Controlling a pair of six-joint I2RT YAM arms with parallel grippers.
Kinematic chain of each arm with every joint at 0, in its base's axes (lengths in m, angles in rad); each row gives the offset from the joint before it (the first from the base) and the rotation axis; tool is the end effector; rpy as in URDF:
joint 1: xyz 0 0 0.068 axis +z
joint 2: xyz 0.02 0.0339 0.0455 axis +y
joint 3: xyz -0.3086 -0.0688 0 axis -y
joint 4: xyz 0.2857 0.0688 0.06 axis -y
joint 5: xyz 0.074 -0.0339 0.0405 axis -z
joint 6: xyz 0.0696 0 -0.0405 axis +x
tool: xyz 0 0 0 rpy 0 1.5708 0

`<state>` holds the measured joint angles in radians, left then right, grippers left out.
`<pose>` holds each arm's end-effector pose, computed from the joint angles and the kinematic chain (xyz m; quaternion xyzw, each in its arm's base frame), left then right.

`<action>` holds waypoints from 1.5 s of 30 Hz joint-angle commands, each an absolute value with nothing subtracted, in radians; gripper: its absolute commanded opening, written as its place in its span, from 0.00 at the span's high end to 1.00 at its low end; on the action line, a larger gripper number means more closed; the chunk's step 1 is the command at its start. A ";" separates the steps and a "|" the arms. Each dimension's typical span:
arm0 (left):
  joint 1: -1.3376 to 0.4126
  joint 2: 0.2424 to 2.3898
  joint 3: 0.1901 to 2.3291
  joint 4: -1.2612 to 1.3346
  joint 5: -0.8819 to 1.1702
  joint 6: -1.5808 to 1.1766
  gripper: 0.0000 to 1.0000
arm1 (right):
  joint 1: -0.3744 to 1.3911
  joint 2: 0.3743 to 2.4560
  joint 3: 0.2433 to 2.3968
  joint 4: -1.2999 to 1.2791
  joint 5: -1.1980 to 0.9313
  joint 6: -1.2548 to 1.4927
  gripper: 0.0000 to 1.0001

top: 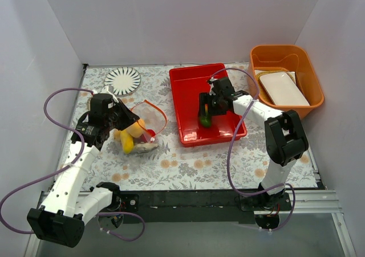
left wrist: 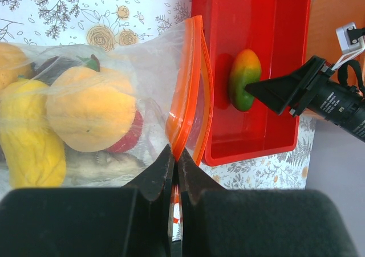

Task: Place the food in the zip-top bag and seal the zipper
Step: Pick up the fake fruit from the bin, then place the fake fruit in the zipper food storage bag.

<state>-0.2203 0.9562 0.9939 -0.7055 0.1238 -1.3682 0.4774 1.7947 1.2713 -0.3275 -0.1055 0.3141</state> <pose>0.2300 -0.0603 0.3478 -0.4649 0.7688 -0.3497 0.2655 0.4055 0.2180 0.2159 -0.0947 0.9300 0.1811 0.3055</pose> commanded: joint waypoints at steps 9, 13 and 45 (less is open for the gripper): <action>-0.219 0.956 1.009 -0.686 0.144 -1.364 1.00 | 0.474 1.824 1.256 -0.336 -0.089 0.288 0.29; -0.219 0.957 1.006 -0.683 0.146 -1.362 1.00 | 0.474 1.842 1.258 -0.336 -0.103 0.276 0.30; -0.221 0.985 0.996 -0.655 0.186 -1.353 1.00 | 0.776 1.726 1.511 -0.311 -0.457 0.299 0.69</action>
<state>-0.2203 0.9943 0.9939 -0.6716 0.1593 -1.3666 0.7448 1.6737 1.4338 -0.3157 -0.3958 0.2935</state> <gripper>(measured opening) 0.014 0.548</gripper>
